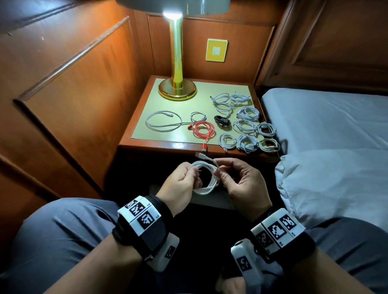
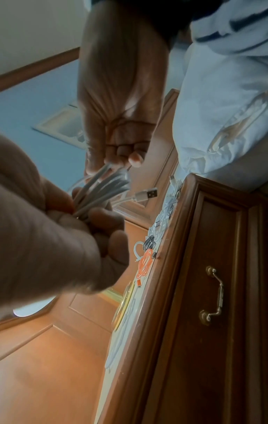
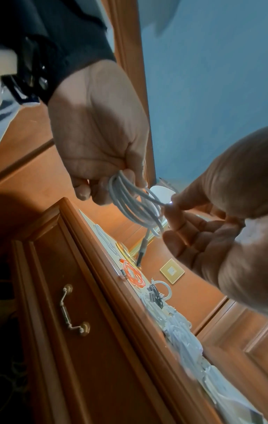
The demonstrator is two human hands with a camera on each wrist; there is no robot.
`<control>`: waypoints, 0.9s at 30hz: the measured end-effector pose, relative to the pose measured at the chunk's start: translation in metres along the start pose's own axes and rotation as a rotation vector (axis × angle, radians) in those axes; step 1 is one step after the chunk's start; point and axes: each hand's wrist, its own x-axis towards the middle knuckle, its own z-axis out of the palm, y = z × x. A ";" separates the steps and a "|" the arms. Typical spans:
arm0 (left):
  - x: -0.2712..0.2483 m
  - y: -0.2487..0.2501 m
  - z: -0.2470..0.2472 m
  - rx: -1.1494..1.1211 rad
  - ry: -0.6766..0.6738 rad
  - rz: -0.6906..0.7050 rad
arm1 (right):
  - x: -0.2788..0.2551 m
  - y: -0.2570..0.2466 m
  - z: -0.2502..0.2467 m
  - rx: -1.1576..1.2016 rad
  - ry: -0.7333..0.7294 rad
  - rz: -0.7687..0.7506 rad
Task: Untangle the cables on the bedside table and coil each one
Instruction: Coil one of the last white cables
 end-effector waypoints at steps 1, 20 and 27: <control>-0.002 0.001 0.000 -0.010 -0.029 0.000 | 0.000 0.001 0.000 -0.037 -0.001 -0.018; -0.009 0.028 -0.008 -0.440 -0.257 -0.177 | 0.002 0.003 0.004 -0.111 -0.370 -0.016; -0.004 0.019 -0.009 -0.183 -0.280 -0.104 | 0.001 0.005 0.001 -0.173 -0.353 -0.052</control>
